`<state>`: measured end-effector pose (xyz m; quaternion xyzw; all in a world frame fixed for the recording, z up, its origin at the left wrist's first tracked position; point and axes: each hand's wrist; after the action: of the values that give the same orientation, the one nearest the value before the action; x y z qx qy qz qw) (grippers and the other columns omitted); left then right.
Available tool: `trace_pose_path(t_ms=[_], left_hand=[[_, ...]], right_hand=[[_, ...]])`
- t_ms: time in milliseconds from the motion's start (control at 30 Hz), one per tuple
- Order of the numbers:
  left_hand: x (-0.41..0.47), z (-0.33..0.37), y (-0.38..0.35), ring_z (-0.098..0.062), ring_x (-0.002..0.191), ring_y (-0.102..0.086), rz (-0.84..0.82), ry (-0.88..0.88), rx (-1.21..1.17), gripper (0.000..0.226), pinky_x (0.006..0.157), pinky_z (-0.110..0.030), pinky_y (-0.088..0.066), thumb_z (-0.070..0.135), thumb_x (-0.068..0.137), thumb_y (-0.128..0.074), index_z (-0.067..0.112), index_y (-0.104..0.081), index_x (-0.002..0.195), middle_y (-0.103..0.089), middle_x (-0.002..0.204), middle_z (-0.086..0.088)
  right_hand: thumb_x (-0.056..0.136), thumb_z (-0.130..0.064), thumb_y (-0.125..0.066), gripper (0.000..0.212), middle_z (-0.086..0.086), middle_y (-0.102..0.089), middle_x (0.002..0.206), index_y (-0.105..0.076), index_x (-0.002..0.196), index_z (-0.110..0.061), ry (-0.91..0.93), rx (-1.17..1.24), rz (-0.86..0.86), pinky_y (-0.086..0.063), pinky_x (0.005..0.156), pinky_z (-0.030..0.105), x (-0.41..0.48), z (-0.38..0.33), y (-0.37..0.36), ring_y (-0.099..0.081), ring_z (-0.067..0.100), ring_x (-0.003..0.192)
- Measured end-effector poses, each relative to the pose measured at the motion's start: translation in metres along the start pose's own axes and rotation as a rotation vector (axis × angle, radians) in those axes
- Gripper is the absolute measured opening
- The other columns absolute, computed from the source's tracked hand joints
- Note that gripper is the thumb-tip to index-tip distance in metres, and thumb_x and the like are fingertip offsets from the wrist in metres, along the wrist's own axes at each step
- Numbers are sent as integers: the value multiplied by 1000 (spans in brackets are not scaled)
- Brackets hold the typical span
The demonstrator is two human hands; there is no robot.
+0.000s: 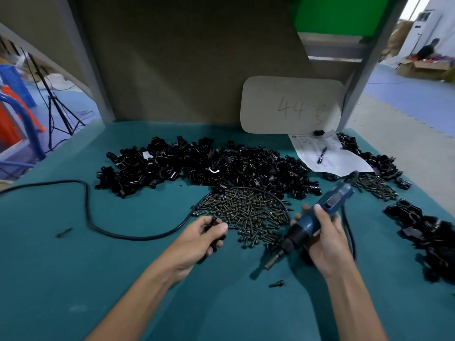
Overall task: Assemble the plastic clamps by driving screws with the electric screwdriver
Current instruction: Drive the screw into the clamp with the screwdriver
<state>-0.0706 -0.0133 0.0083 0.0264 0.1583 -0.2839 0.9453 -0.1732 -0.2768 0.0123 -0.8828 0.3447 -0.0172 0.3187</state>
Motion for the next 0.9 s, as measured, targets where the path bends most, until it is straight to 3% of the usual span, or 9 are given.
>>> trace_pose_path(t_ms=[100,167,233,367,500,600,667,733,900], left_hand=[[5,-4,1,-2,65,-59,73,-108,181,20,58,-18,-43,44,88,-74,36,-61,101,-73,82,4],[7,-5,2,-1,73,-63,96,-213,296,18,66,-23,-47,56,87,-69,45,-60,98,-73,89,8],[10,-8,3,-1,84,-65,120,-282,410,32,75,-27,-50,70,81,-62,51,-59,107,-71,93,15],[12,-11,1,8,95,-61,156,-347,600,38,79,-22,-50,85,75,-52,75,-45,110,-66,104,26],[15,-17,-7,2,118,-53,178,-325,614,44,96,-29,-48,66,83,-67,57,-49,122,-61,123,22],[16,-23,-11,5,104,-56,218,-372,671,39,82,-18,-47,59,85,-70,49,-57,120,-62,112,22],[13,-25,-13,9,103,-50,220,-435,750,40,79,-16,-43,64,89,-60,46,-56,124,-58,109,26],[11,-28,-15,9,107,-43,215,-491,856,45,81,-17,-39,72,92,-42,47,-48,129,-52,111,30],[9,-29,-19,3,103,-38,194,-548,969,54,80,-19,-34,76,96,-20,36,-50,117,-45,102,26]], right_hand=[[83,-18,-73,68,9,-74,96,-40,141,-28,20,66,-18,-62,74,45,4,3,-3,-73,27,83],[80,-13,-75,68,11,-71,95,-42,136,-34,14,115,-13,-61,72,47,8,4,-3,-72,28,80],[77,-10,-76,66,12,-67,98,-44,128,-37,13,136,-10,-60,72,48,10,6,-3,-71,28,78],[77,-8,-74,66,10,-63,95,-44,128,-38,64,165,-28,-61,71,47,12,4,-5,-70,25,72],[92,-4,-64,51,9,-58,102,-43,128,-34,107,234,-41,-61,76,47,14,2,-12,-67,22,76],[91,-10,-65,43,6,-61,99,-47,126,-25,39,318,-57,-60,82,45,12,4,-10,-65,21,83],[86,-16,-67,31,4,-61,95,-52,114,-14,-9,353,-81,-60,83,45,11,6,-9,-64,19,84],[87,-19,-67,21,3,-62,91,-56,104,-14,-37,404,-94,-58,88,48,11,8,-10,-64,19,86],[88,-25,-67,27,3,-65,90,-51,107,-15,-63,464,-84,-49,106,54,10,14,-12,-64,22,97]])
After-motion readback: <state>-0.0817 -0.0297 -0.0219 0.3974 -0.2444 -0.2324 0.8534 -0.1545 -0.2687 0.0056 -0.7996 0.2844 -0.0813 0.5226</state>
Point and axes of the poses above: each hand's wrist, its own x-axis towards the middle knuckle, its own y-axis out of the back of the hand, z = x × y
